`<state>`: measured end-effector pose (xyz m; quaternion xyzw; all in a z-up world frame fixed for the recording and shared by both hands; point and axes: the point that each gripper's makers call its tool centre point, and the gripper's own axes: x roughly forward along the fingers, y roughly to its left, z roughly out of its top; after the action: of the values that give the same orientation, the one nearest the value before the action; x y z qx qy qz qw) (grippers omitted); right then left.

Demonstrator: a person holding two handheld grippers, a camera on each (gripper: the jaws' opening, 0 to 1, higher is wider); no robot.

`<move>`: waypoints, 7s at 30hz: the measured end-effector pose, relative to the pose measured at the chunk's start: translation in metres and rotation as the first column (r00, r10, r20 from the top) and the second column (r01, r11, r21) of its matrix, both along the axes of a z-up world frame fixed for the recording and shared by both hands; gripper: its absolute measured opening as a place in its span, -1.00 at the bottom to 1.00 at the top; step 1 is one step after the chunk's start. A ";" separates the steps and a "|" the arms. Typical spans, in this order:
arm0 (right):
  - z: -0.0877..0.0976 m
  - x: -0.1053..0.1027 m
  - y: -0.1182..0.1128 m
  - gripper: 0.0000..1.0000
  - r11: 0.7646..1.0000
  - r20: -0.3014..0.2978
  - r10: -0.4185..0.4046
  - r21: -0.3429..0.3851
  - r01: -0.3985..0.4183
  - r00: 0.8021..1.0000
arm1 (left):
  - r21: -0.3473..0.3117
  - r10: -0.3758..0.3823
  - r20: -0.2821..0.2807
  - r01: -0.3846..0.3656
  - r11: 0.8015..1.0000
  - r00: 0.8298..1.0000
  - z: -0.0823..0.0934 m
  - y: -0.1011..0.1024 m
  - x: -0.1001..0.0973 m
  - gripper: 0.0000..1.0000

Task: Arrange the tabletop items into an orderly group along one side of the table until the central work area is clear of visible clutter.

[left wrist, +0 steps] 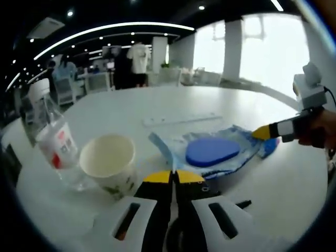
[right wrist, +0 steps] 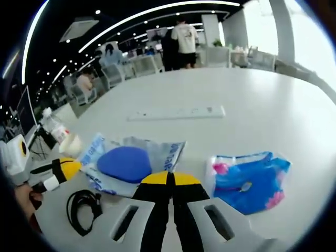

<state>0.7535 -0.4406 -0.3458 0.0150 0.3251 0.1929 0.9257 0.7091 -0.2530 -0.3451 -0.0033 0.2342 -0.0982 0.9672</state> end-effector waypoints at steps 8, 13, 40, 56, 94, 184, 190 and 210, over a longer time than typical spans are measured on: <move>-0.016 0.002 -0.001 -0.98 1.000 -0.007 -0.006 -0.006 0.006 1.000 | -0.010 0.016 -0.033 -0.016 1.000 0.999 -0.021 -0.001 0.000 -1.00; -0.026 0.001 -0.004 -0.98 0.999 -0.012 -0.005 -0.034 0.004 1.000 | -0.012 0.024 -0.054 -0.025 1.000 0.998 -0.029 -0.002 -0.002 -1.00; -0.011 -0.003 0.001 -0.60 0.999 0.058 0.013 -0.052 -0.010 0.998 | -0.002 0.063 -0.030 -0.063 0.998 0.998 -0.018 0.002 -0.005 -0.73; 0.023 -0.046 0.050 0.28 0.989 0.056 0.139 0.048 -0.142 0.989 | 0.024 0.058 0.046 -0.059 0.998 0.997 0.033 0.013 -0.030 0.08; -0.009 -0.106 0.126 0.80 0.877 0.022 0.477 0.048 -0.478 0.879 | 0.016 -0.056 0.087 0.055 0.998 0.995 0.107 0.028 -0.147 0.99; 0.059 -0.115 0.068 -0.81 0.943 0.013 0.311 0.121 -0.310 0.950 | 0.137 -0.038 0.093 0.025 0.990 0.995 0.090 0.055 -0.171 0.99; 0.059 -0.114 0.046 -0.81 0.956 -0.003 0.274 0.112 -0.272 0.962 | 0.140 -0.041 0.086 0.028 0.990 0.995 0.089 0.055 -0.171 0.99; 0.049 -0.111 -0.005 -0.81 0.977 -0.052 0.202 0.087 -0.197 0.978 | 0.159 -0.054 0.069 0.043 0.986 0.996 0.086 0.053 -0.172 0.97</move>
<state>0.6423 -0.4453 -0.2972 0.0257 0.3447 0.2974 0.8900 0.5370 -0.2001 -0.2595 0.0826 0.2054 -0.1030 0.9697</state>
